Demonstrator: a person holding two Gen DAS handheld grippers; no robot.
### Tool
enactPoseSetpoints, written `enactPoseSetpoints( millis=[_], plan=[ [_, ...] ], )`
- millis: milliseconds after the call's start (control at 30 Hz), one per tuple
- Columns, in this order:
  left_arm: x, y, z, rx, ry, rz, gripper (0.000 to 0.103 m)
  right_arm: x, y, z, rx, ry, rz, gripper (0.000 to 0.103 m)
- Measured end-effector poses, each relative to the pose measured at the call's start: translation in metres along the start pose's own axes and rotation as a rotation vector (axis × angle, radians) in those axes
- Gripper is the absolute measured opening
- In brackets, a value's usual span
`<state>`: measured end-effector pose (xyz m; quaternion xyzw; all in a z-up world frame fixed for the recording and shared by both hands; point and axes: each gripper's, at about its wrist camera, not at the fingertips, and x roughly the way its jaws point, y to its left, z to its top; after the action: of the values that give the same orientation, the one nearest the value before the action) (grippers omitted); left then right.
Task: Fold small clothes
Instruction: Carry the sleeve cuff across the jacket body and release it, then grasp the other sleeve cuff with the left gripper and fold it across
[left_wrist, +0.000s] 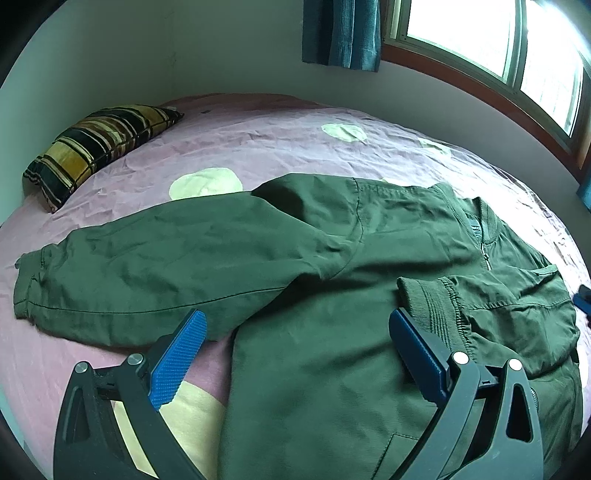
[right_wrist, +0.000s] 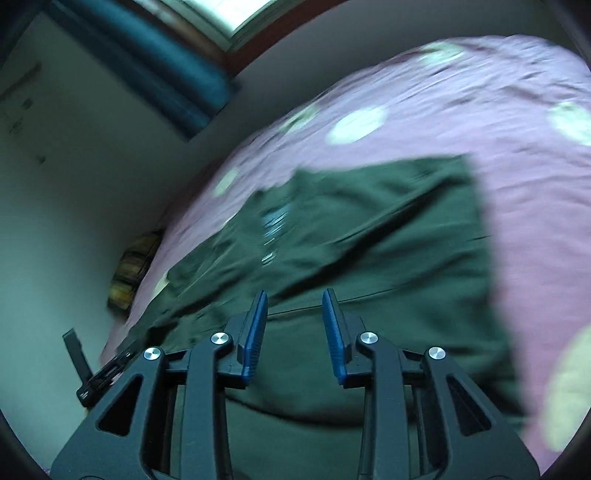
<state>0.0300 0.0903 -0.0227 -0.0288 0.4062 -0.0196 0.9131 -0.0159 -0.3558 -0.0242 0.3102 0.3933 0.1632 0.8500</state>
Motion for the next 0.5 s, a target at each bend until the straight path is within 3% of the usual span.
enactPoseSetpoints(
  millis=[233, 333, 400, 500],
  plan=[
    [0.002, 0.019, 0.001, -0.031, 0.021, 0.023, 0.099, 0.086, 0.069, -0.034, -0.080, 0.210, 0.129, 0.031],
    [0.000, 0.032, 0.000, -0.038, 0.027, 0.016, 0.099, 0.116, 0.085, -0.055, -0.163, 0.312, 0.087, 0.050],
    [-0.005, 0.046, -0.002, -0.046, 0.022, 0.013, 0.099, 0.121, 0.087, -0.063, -0.215, 0.298, 0.066, 0.050],
    [-0.014, 0.074, -0.004, -0.073, 0.014, 0.010, 0.099, 0.118, 0.083, -0.062, -0.186, 0.293, 0.100, 0.050]
  ],
)
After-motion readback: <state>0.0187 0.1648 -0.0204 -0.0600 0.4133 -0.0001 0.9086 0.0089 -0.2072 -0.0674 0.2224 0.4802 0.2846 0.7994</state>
